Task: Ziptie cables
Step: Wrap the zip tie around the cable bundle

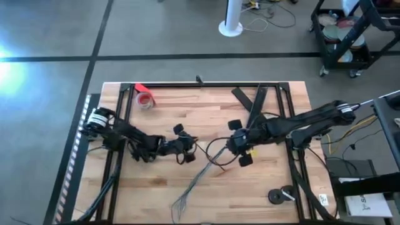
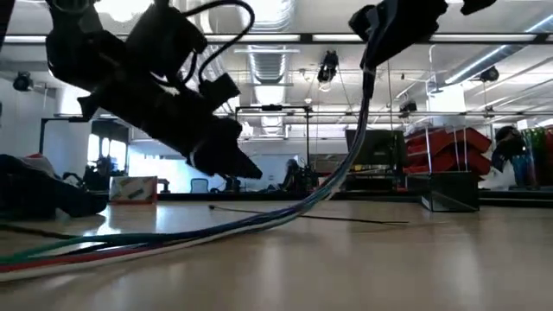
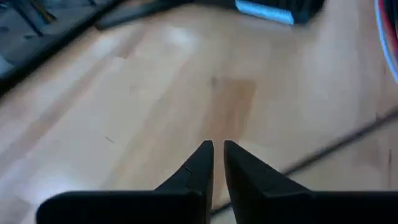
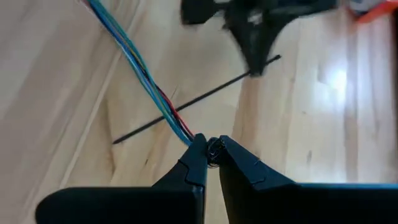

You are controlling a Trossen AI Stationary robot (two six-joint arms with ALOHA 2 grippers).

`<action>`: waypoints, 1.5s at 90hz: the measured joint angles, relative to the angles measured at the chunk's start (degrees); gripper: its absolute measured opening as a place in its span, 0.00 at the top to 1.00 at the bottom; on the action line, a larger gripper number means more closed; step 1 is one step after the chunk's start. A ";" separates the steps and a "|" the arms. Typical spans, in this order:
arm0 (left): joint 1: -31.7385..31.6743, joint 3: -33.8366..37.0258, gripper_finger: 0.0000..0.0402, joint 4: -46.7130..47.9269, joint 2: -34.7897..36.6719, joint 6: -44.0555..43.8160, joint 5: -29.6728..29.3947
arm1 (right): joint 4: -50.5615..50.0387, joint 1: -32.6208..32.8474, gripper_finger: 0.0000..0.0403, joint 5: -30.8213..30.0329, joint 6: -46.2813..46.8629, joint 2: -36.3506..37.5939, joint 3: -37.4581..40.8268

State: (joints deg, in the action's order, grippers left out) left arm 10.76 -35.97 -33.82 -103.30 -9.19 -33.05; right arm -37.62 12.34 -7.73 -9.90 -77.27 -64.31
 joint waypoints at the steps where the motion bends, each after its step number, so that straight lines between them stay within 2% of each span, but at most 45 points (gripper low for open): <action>1: 0.00 0.01 0.94 0.05 -0.34 -0.08 0.02 | 0.01 0.00 0.98 -0.01 0.07 0.13 0.00; 18: 0.00 0.00 0.95 -0.51 -4.74 -3.01 -0.65 | -0.20 0.00 0.98 0.07 1.99 0.80 0.09; 31: 0.48 0.05 0.95 1.69 -5.21 -4.27 -1.41 | -0.42 0.00 0.98 0.09 2.62 0.39 0.50; 59: 2.09 0.87 0.95 20.94 0.13 -12.14 -1.40 | 3.86 0.00 0.98 -0.06 3.84 0.21 3.78; 69: 4.12 1.66 0.95 24.78 2.76 -13.60 -1.22 | 5.98 0.00 0.98 -3.40 2.69 0.11 4.44; 85: 6.47 2.87 0.95 24.82 5.80 -14.07 -0.71 | 12.45 0.00 0.98 -8.68 -0.41 0.12 4.33; 95: 6.71 3.00 0.95 24.67 6.61 -14.31 -0.64 | 16.60 0.00 0.98 -8.68 -3.13 0.12 4.26; 126: 6.73 3.08 0.95 24.36 6.83 -13.95 -0.69 | 19.24 -4.25 0.98 -8.31 -7.24 -0.37 7.21; 135: 6.71 3.08 0.95 24.23 6.83 -13.68 -0.73 | 24.35 -6.91 0.98 -5.15 -9.37 -1.52 9.80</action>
State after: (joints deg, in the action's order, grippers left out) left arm 17.47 -32.88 -9.58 -96.47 -22.87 -33.78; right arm -13.27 5.43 -12.88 -19.26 -78.78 -54.52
